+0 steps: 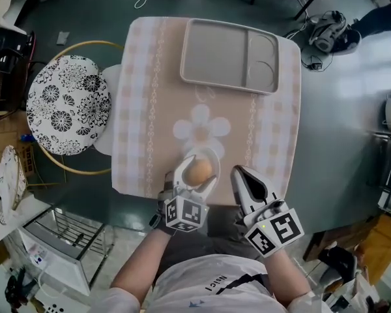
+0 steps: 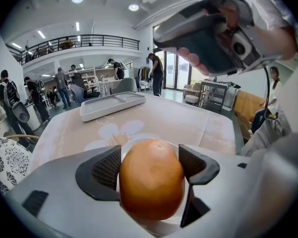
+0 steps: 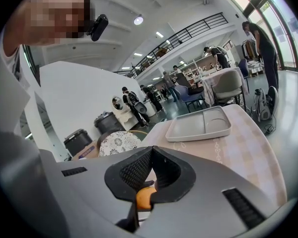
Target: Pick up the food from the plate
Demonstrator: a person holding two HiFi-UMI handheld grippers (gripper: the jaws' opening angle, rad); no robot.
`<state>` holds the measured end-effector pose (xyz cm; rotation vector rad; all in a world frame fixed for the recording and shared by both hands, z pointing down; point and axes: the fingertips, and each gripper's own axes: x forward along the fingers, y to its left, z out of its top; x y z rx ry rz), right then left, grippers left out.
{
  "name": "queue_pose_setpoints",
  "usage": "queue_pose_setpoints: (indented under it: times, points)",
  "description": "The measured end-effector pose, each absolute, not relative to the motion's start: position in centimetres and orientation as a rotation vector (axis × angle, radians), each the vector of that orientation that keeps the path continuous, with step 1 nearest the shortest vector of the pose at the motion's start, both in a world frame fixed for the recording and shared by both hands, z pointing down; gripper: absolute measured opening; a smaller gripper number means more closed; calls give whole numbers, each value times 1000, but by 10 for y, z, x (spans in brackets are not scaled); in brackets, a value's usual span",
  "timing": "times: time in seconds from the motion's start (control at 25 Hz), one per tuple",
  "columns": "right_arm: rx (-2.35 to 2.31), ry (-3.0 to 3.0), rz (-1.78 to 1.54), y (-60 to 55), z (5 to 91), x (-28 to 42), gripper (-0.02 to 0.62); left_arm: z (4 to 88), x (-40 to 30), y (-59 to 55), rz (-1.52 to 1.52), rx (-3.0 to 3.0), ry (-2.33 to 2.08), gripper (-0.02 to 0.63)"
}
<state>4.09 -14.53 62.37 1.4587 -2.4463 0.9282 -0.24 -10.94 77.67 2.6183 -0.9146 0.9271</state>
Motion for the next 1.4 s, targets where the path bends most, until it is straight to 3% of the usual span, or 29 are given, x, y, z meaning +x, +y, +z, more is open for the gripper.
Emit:
queue_pose_setpoints:
  times: [0.4,1.4]
  points:
    - [1466,-2420,938,-146,612,48,12,751,-6,-109,851,2566,-931,342]
    - [1367,-2508,796,-134,478,32,12,510,-20,-94,563,2556,-1028,342]
